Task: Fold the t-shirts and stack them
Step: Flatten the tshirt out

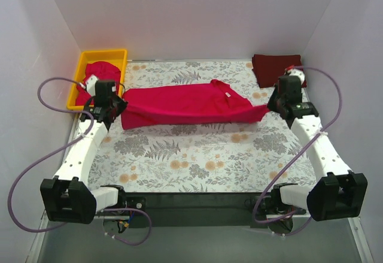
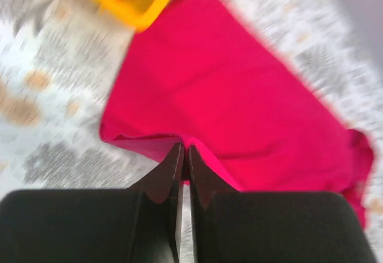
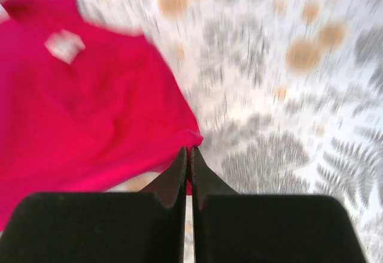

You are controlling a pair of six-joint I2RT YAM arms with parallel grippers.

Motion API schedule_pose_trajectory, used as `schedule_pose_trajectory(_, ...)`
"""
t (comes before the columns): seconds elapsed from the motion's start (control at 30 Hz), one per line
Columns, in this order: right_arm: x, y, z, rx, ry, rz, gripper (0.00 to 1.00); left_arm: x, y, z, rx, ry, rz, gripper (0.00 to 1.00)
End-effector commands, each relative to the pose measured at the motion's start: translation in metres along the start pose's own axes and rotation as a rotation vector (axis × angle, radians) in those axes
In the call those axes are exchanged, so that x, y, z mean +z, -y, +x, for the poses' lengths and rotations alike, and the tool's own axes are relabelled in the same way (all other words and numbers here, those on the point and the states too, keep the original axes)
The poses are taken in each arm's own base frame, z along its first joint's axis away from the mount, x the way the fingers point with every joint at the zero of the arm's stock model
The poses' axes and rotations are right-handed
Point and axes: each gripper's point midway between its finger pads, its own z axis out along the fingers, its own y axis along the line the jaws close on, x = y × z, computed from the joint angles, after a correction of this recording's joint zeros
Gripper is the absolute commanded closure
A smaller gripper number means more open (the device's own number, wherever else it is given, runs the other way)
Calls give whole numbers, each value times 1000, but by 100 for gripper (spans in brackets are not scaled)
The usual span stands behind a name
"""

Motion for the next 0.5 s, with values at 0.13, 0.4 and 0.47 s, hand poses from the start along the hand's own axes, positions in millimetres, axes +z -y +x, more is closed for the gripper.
schedule_pose_trajectory(0.13,-107,-5,-192,31,505,-33,99,-94,72,-134,-9,311,171,100)
schedule_pose_trajectory(0.4,-264,12,-240,-98,875,-72,99,-272,77,-211,-2,679,449,100)
schedule_pose_trajectory(0.47,-309,14,-241,-121,972,-117,99,-309,72,-215,19,737,508,100)
